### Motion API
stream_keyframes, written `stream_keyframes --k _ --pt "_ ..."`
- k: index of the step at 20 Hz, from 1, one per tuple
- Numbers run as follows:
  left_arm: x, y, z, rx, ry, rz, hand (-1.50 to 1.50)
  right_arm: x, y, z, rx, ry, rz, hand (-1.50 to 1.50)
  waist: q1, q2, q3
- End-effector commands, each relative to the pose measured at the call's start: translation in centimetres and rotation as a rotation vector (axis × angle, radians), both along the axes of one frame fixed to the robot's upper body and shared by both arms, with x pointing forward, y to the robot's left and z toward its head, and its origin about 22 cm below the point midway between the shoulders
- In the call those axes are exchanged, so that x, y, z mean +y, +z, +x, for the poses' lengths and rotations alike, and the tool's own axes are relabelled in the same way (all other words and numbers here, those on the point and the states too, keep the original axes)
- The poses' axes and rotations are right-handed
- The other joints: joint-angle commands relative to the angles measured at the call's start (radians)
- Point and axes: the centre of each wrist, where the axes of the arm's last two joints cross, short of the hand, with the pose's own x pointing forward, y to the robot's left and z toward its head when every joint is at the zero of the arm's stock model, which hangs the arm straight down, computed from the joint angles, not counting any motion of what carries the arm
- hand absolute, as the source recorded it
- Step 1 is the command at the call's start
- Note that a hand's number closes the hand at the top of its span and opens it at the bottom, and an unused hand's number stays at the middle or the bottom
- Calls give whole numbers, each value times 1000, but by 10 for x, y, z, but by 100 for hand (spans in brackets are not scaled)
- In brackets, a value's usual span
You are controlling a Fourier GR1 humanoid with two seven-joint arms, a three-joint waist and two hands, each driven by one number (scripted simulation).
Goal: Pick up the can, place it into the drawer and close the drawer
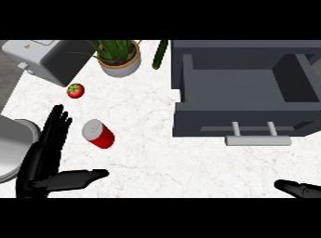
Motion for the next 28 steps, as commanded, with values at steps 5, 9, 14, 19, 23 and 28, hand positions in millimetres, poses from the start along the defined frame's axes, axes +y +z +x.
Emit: stream_keyframes --k 5,9,14,19,23,28 --pt "1 -57 14 35 49 13 -150 3 19 -9 -15 -7 2 -150 -2 0 0" --pt "8 -69 0 32 74 -2 -150 -10 15 -6 -1 -25 -18 -150 1 0 0" --pt "7 -90 6 51 84 20 -150 -6 28 0 2 -21 -18 -150 2 0 0" --pt "34 -118 19 80 115 9 -150 -20 24 -26 -3 -11 -24 -150 -4 0 0" --pt "23 -131 19 95 110 0 -150 -23 34 -26 2 -20 -28 -150 -2 0 0" --pt "30 -142 16 104 117 -18 -150 -14 15 -14 -1 -13 -13 -150 1 0 0"
